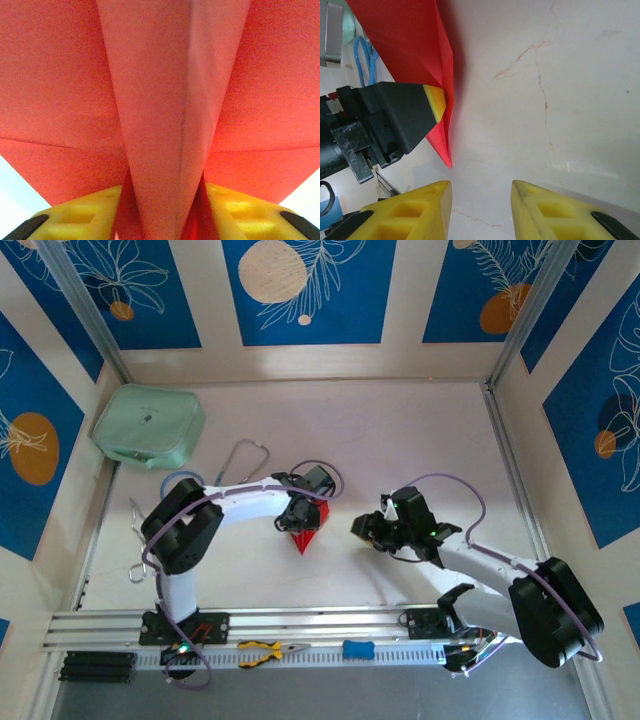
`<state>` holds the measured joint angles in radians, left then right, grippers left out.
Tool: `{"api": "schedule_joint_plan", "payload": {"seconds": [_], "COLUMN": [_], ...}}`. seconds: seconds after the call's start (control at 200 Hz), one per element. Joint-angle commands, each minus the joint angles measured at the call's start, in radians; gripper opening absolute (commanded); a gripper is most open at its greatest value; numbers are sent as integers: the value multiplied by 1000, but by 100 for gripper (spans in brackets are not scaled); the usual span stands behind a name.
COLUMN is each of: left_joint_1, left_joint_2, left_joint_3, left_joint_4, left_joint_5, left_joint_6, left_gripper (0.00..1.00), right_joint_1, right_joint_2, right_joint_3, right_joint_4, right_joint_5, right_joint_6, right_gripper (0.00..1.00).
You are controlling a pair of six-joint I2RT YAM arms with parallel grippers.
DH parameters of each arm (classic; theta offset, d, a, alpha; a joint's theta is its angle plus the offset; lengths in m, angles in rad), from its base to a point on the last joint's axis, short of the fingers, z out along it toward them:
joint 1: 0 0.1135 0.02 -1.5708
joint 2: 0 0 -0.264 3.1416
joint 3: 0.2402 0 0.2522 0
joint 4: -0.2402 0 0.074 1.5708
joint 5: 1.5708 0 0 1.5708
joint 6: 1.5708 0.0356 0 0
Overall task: Fold a paper plane with a square sheet of paper (pick it up from the middle)
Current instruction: Move a paper plane to the center of the table.
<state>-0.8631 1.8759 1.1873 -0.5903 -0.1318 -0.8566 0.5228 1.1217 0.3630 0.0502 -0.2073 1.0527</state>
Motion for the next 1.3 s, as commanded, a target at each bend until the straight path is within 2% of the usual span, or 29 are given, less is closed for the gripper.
{"api": "schedule_joint_plan", "payload": {"seconds": [0.0,0.2,0.51,0.845,1.155,1.295], "left_joint_1": [-30,-43,-45,-46,-45,-49], "left_joint_2": [76,91,25,-41,-139,-277], "left_joint_3": [-32,26,94,96,63,-5], "left_joint_4": [-27,-88,-152,-177,-161,-120], "left_joint_5": [-3,-40,-84,-103,-101,-203], "left_joint_6": [-71,-75,-74,-82,-73,-39], "left_gripper": [42,42,43,44,48,49], "right_joint_1": [-4,-12,-33,-80,-144,-174], "right_joint_2": [-21,-50,-103,-205,-291,-321], "right_joint_3": [-15,-26,-27,-49,-17,67], "right_joint_4": [-13,-22,-63,-152,-277,-362], "right_joint_5": [-38,-42,-37,-29,-25,14], "right_joint_6": [10,10,-4,-11,-69,-167], "right_gripper": [37,39,40,40,46,54]}}
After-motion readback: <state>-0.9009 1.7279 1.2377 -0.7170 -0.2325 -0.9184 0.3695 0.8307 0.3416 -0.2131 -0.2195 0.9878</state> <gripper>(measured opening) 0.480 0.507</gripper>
